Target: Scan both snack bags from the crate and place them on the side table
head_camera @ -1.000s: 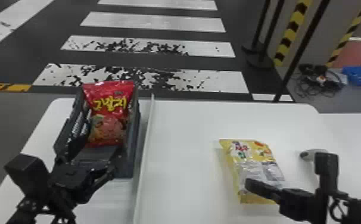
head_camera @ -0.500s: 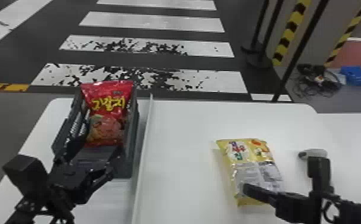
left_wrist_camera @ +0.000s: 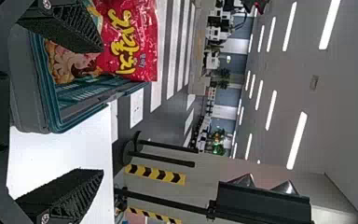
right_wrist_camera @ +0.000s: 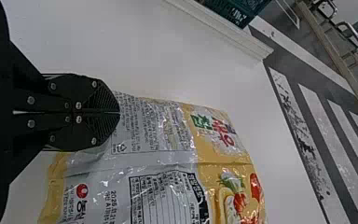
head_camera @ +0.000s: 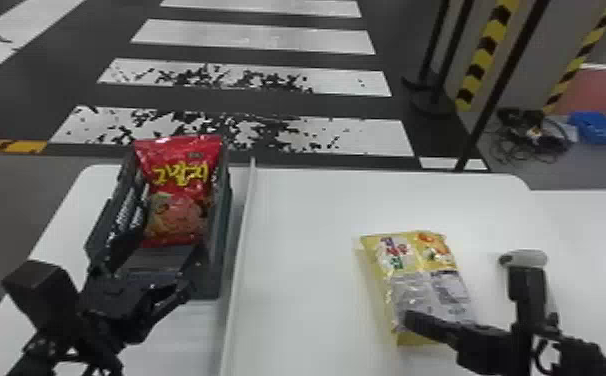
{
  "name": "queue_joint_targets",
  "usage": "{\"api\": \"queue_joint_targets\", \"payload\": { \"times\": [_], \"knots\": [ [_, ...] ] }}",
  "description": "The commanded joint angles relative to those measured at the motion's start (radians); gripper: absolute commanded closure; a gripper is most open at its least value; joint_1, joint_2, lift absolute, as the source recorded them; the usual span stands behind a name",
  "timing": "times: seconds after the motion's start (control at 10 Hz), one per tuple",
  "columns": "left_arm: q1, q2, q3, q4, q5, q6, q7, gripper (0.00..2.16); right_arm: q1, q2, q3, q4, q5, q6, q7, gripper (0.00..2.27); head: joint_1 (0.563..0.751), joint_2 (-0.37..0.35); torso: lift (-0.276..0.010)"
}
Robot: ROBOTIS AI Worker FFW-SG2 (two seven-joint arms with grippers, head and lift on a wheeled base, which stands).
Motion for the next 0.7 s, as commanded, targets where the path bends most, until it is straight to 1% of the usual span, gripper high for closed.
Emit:
{"api": "queue_joint_targets", "payload": {
  "times": [0.0, 0.1, 0.3, 0.5, 0.6],
  "knots": [
    [-0.001, 0.000, 0.000, 0.000, 0.000, 0.000, 0.000, 0.08, -0.001, 0.000, 0.003, 0.011, 0.004, -0.012, 0.000, 2.26, 0.695, -0.067, -0.095],
    [-0.001, -0.001, 0.000, 0.000, 0.000, 0.000, 0.000, 0.08, 0.002, 0.000, 0.003, -0.001, -0.002, -0.009, 0.002, 2.26, 0.695, -0.067, -0.095],
    [0.005, 0.000, 0.006, 0.000, 0.000, 0.000, 0.000, 0.08, 0.022, 0.001, -0.011, -0.091, -0.016, 0.018, 0.002, 2.26, 0.695, -0.064, -0.095],
    [0.010, 0.000, 0.008, -0.005, 0.000, 0.000, -0.002, 0.08, 0.034, 0.005, -0.037, -0.171, -0.036, 0.061, 0.002, 2.26, 0.695, -0.056, -0.095],
    [0.011, 0.000, 0.010, -0.005, 0.000, 0.000, -0.002, 0.08, 0.037, 0.005, -0.059, -0.176, -0.037, 0.061, 0.003, 2.26, 0.695, -0.057, -0.095]
  ]
}}
